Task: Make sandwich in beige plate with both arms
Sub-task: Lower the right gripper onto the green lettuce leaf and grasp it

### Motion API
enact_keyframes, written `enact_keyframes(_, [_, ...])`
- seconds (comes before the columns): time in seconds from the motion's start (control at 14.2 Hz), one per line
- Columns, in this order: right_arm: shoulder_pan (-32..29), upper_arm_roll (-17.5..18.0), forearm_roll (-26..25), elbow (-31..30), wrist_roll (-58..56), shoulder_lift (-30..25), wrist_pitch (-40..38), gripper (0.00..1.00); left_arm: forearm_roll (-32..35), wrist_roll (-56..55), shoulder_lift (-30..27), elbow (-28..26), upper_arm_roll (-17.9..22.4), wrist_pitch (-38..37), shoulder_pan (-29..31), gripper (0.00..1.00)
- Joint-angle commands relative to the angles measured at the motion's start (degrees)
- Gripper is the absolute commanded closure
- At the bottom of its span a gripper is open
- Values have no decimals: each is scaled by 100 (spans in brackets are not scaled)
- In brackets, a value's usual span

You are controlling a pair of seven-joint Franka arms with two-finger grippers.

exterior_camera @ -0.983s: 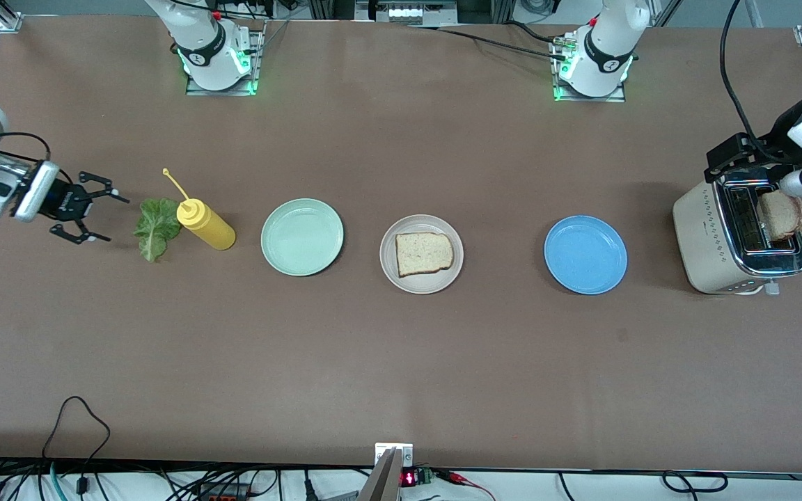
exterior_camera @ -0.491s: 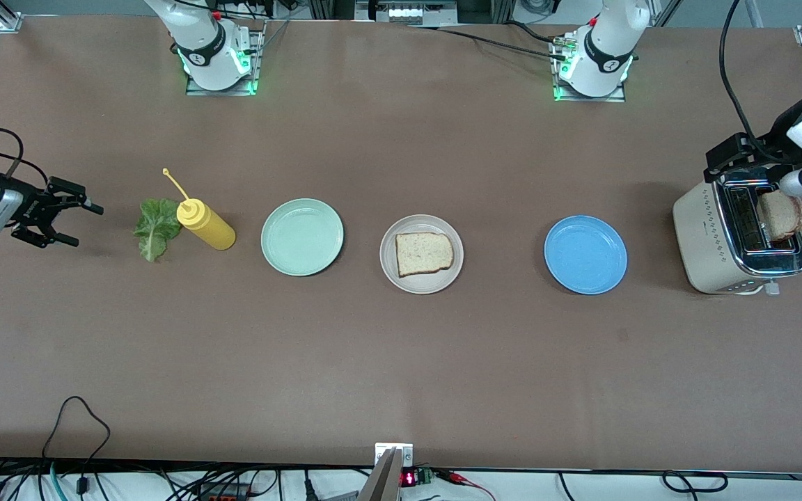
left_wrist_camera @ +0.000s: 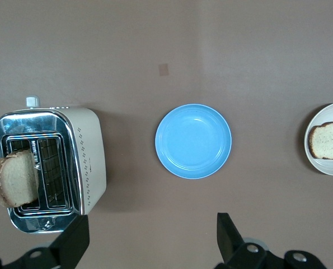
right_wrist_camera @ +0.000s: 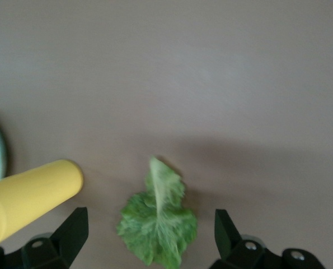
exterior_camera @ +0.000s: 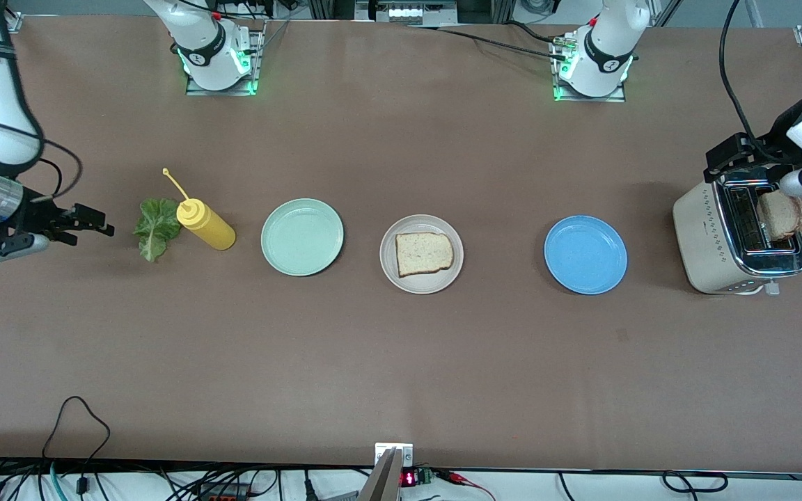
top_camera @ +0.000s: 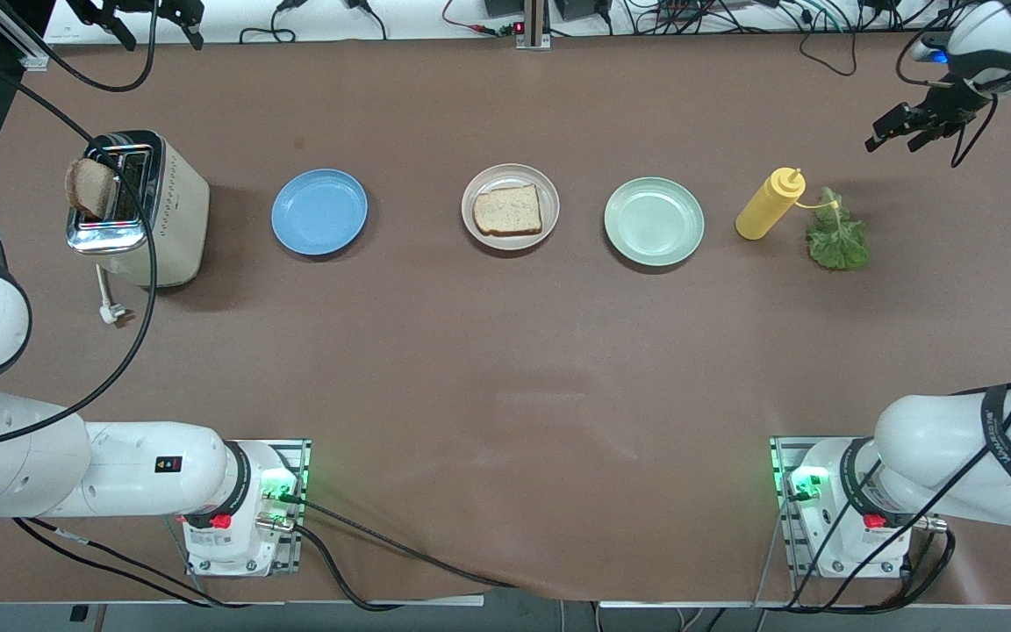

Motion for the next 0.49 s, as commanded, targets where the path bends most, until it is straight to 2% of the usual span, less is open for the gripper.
enact_keyframes(0.0, [12, 265, -837, -81, 1798, 66, 102, 0, 10, 38, -89, -104, -18, 61, 10, 0])
enact_keyframes(0.14, [73, 345, -1129, -108, 2539, 215, 129, 0, 10, 38, -89, -104, -18, 52, 10, 0])
enact_keyframes(0.42, [108, 354, -1218, -310, 2867, 557, 593, 0, 10, 38, -89, -113, -18, 60, -7, 0])
